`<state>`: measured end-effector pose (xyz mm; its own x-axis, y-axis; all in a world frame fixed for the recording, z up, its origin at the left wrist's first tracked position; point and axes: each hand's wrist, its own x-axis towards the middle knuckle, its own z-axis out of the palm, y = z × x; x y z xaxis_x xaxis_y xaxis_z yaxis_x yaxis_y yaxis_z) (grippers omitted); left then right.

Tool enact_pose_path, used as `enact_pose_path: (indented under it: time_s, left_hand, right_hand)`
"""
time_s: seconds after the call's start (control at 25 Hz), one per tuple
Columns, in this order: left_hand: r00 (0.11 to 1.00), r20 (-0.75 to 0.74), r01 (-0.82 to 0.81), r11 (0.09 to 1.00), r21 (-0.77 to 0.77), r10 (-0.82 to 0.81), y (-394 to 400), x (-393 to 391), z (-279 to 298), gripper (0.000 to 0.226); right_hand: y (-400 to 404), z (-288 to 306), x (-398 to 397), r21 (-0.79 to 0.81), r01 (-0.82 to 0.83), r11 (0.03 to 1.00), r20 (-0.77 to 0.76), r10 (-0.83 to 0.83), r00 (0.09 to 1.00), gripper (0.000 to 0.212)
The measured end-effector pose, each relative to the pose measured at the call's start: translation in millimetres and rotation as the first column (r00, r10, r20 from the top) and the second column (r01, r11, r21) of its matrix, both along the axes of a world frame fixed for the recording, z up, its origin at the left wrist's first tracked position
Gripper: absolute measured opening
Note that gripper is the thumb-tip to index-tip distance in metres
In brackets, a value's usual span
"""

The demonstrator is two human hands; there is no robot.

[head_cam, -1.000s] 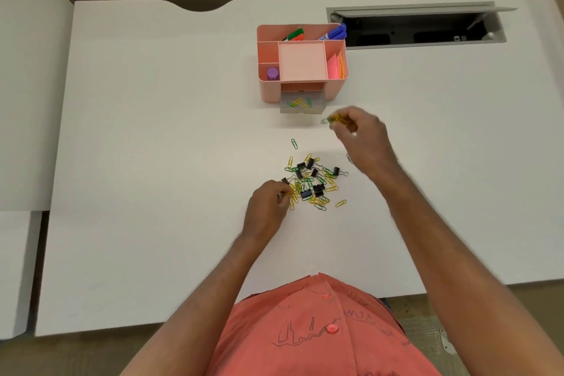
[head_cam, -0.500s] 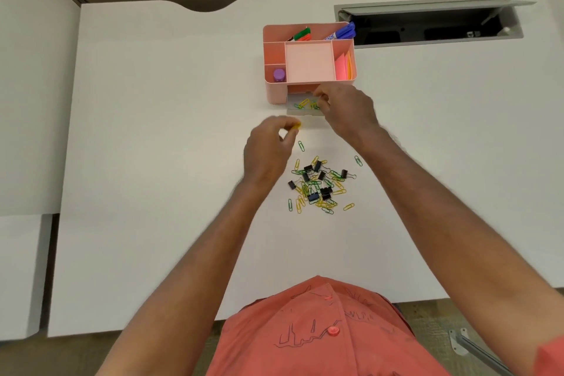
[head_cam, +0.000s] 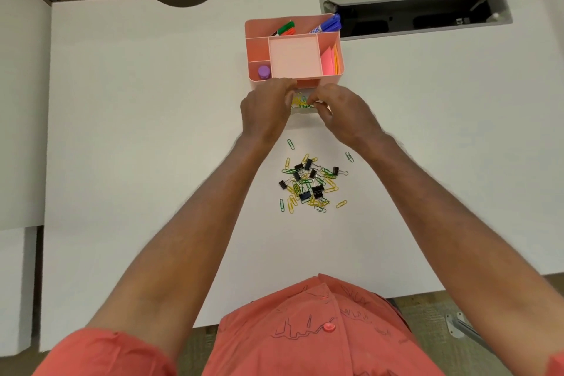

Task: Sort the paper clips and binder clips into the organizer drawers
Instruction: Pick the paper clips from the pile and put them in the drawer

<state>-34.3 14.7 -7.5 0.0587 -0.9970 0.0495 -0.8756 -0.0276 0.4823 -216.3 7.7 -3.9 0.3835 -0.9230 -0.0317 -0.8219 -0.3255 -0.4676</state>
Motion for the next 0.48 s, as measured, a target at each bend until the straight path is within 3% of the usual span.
enact_pose_path:
  time_s: [0.12,0.24,0.36,0.48]
  left_hand:
    - [0.979,-0.195,-0.073,0.994,-0.075,0.057,38,5,-4,0.018]
    - [0.956,-0.272,-0.105,0.994,0.026,0.108,99,10,-22,0.007]
    - [0.952,-0.299,-0.003,0.978,0.207,0.066,163,9,-45,0.007]
    - [0.973,-0.229,0.083,0.956,0.281,-0.018,205,3,-61,0.033]
  right_hand:
    - [19,-4,-7,-0.018,0.106,0.994,0.166,-0.101,0.981,0.025]
    - [59,-12,-17,0.006,0.275,0.961,0.329,-0.262,0.907,0.019]
    - [112,-32,-31,0.118,0.353,0.928,0.291,-0.372,0.881,0.015]
    - [159,-49,-44,0.234,0.394,0.889,0.151,-0.434,0.888,0.017]
